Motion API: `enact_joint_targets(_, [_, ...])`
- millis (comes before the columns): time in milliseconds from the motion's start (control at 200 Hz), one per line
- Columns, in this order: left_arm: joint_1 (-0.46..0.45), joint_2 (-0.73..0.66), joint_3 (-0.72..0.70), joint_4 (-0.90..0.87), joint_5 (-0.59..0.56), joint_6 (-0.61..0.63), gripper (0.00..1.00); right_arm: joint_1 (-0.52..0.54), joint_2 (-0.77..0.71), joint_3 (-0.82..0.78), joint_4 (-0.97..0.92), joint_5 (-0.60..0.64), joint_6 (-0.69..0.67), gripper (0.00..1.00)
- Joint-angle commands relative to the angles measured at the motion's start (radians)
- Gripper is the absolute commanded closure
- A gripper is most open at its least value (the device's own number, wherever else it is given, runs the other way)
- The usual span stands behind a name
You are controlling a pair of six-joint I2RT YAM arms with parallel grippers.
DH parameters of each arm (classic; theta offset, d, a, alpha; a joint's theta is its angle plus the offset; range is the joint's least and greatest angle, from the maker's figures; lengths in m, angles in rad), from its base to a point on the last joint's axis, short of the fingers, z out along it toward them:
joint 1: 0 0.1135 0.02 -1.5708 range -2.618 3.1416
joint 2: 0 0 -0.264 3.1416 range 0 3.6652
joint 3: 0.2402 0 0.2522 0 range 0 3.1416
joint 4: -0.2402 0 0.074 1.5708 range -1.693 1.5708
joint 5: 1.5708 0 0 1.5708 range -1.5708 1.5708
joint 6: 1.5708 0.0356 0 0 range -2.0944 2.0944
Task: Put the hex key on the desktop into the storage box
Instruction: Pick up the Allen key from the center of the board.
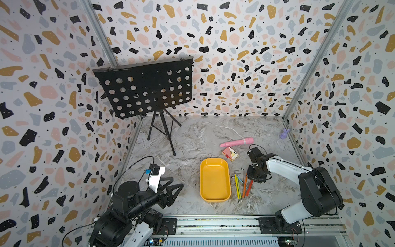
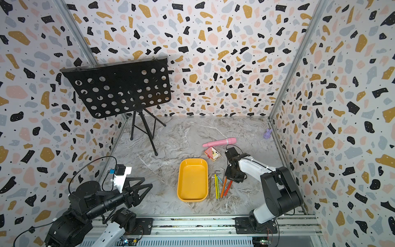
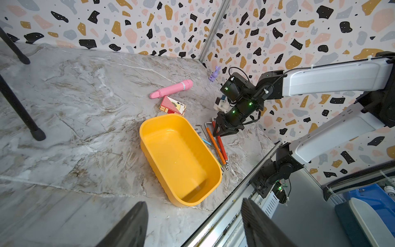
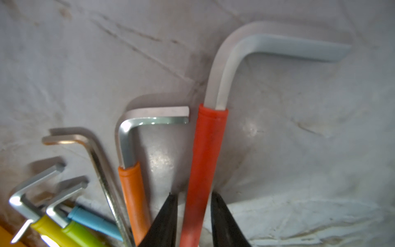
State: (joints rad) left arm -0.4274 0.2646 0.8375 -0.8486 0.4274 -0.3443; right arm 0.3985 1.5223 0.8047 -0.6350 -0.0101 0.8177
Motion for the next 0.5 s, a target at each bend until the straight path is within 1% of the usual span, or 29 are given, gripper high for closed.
enact_joint_targets(0, [-0.001,-0.002,0.003,0.027,-0.009,-0.001,0.28,-0.003,0.012,-0.020,0.008,0.013,0.026,0.74])
enact_joint_targets(40, [-0.001,-0.005,0.004,0.028,-0.009,-0.001,0.28,-0.003,0.011,-0.019,0.009,0.017,0.032,0.76])
enact_joint_targets(235, [-0.001,-0.005,0.002,0.031,-0.009,-0.001,0.28,-0.003,-0.018,-0.010,0.003,0.033,0.055,0.90])
enact_joint_targets(330, [0.001,-0.002,0.002,0.032,-0.007,0.000,0.28,-0.003,-0.043,0.009,-0.027,0.053,0.065,1.00])
enact_joint_targets(425, [0.002,0.004,0.002,0.032,-0.004,0.000,0.28,-0.003,-0.090,0.025,-0.071,0.089,0.082,1.00])
enact_joint_targets(496, [0.005,0.005,0.000,0.033,0.000,0.001,0.28,-0.003,-0.153,0.037,-0.112,0.132,0.096,1.00])
